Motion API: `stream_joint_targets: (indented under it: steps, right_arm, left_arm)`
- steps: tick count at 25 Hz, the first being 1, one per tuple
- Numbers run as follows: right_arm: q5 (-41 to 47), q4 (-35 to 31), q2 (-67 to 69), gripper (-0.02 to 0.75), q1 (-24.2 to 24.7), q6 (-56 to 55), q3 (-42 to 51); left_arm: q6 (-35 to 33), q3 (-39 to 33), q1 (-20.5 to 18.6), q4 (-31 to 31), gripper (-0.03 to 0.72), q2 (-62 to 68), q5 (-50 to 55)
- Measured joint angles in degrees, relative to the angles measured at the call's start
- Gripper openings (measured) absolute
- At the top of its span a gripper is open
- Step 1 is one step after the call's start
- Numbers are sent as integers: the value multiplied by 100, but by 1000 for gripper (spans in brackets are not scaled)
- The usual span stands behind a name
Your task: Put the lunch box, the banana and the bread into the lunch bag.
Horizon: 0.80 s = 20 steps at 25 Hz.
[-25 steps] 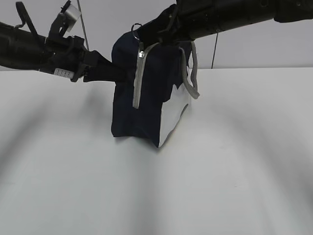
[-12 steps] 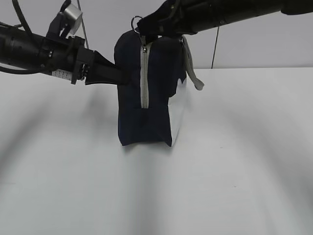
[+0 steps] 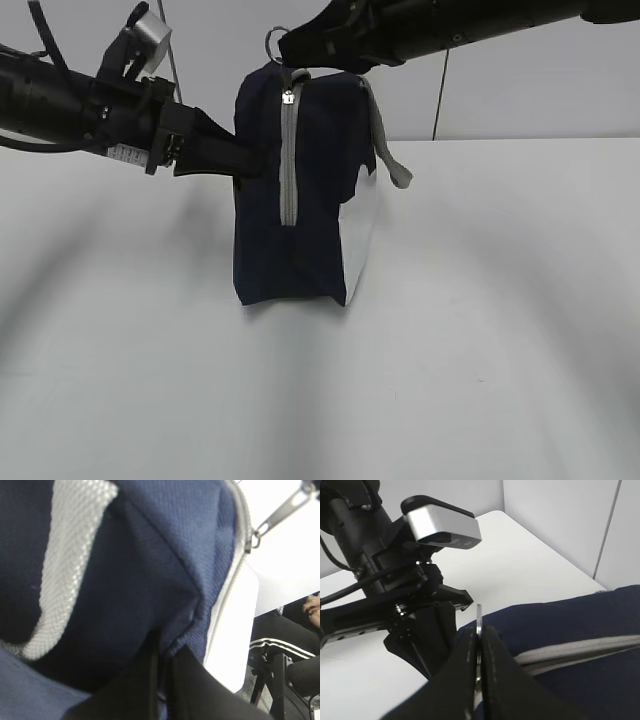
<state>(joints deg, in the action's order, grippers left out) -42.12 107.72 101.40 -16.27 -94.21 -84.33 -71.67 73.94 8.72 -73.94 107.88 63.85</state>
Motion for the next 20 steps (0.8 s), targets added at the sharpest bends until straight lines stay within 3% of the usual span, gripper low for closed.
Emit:
stream_joint_targets:
  steps: [15, 20]
  right_arm:
    - [236, 0, 249, -16, 59, 242, -9]
    - [346, -273, 249, -16, 72, 449, -9]
  left_arm:
    - [0, 0, 0, 363, 4, 0, -89]
    - [0, 10, 0, 428, 4, -5, -132]
